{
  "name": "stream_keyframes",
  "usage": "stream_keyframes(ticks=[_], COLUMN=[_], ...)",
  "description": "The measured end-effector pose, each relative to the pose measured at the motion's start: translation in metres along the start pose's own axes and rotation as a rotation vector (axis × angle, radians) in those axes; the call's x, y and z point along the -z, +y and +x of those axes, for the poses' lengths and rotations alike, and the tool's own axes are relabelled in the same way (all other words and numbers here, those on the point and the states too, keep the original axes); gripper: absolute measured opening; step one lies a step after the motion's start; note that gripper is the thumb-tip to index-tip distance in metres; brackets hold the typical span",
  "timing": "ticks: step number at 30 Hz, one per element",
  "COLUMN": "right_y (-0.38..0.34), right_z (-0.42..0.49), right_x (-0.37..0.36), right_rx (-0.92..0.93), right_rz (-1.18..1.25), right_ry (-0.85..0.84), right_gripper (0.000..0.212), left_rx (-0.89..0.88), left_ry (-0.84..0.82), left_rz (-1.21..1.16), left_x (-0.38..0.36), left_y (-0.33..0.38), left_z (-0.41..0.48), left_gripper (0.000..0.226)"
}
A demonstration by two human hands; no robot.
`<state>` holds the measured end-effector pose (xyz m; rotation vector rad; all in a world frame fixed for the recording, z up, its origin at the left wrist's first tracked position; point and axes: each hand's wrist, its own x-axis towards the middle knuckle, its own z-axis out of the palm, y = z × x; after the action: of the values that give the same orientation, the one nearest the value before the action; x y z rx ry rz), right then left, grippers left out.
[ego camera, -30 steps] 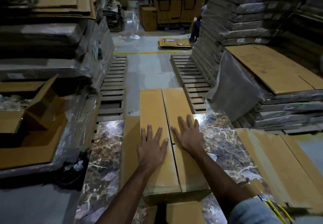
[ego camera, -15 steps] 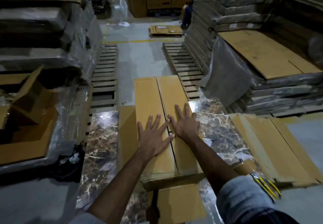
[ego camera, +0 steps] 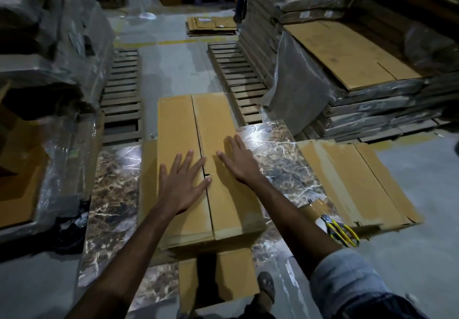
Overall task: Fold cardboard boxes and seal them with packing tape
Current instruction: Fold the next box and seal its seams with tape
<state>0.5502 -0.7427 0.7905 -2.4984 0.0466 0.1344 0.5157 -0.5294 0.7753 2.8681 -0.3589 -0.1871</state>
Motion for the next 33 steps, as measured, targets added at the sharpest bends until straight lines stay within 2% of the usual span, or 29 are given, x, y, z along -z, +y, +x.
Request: stream_keyframes(ticks=[2, 5, 9, 11, 13, 15, 19, 21, 25, 28, 30, 33], right_y=[0.026, 0.083, 0.192, 0.251, 0.304, 0.34, 0.373, 0.381, 0.395, 0.396, 0.395, 0.392], right_z=[-0.005, -0.022, -0.055, -0.076, -0.097, -0.119, -0.155, -0.165, -0.175, -0.169, -0.16, -0.146], right_x=[0.023, 0.067, 0.121, 0.13, 0.124, 0.106, 0.066, 0.046, 0.02, 0.019, 0.024, 0.037], right_rx=[0.019, 0.007, -0.131, -0.253, -0.377, -0.454, -0.46, -0.432, -0.425, -0.405, -0.38, -0.283], right_rz=[0.125, 0.173, 0.16, 0.114, 0.027, -0.064, -0.238, -0.323, -0.398, -0.428, -0.417, -0.335], right_ry=[0.071, 0.21, 0.359, 0.367, 0.328, 0.244, 0.091, -0.016, -0.114, -0.13, -0.135, -0.172], right_gripper=[0.073, 0.069, 0.063, 0.064, 0.065, 0.062, 0.056, 0.058, 0.058, 0.046, 0.039, 0.027], left_rx=[0.078, 0.153, -0.035, -0.164, -0.245, -0.239, -0.003, 0.059, 0.129, 0.145, 0.169, 0.264], left_ry=[0.012, 0.063, 0.173, 0.172, 0.072, -0.078, -0.461, -0.563, -0.576, -0.59, -0.598, -0.581], left_rz=[-0.063, -0.147, -0.171, -0.243, -0.316, -0.353, -0.413, -0.432, -0.403, -0.329, -0.346, -0.434], left_x=[0.003, 0.011, 0.002, -0.017, -0.046, -0.082, -0.146, -0.17, -0.193, -0.203, -0.204, -0.202], left_y=[0.02, 0.073, 0.168, 0.218, 0.262, 0.295, 0.337, 0.343, 0.352, 0.349, 0.345, 0.338], left_z=[0.0, 0.003, 0.019, 0.029, 0.037, 0.043, 0.049, 0.05, 0.053, 0.057, 0.056, 0.049], left_gripper=[0.072, 0.072, 0.068, 0.065, 0.06, 0.055, 0.071, 0.074, 0.068, 0.063, 0.064, 0.052])
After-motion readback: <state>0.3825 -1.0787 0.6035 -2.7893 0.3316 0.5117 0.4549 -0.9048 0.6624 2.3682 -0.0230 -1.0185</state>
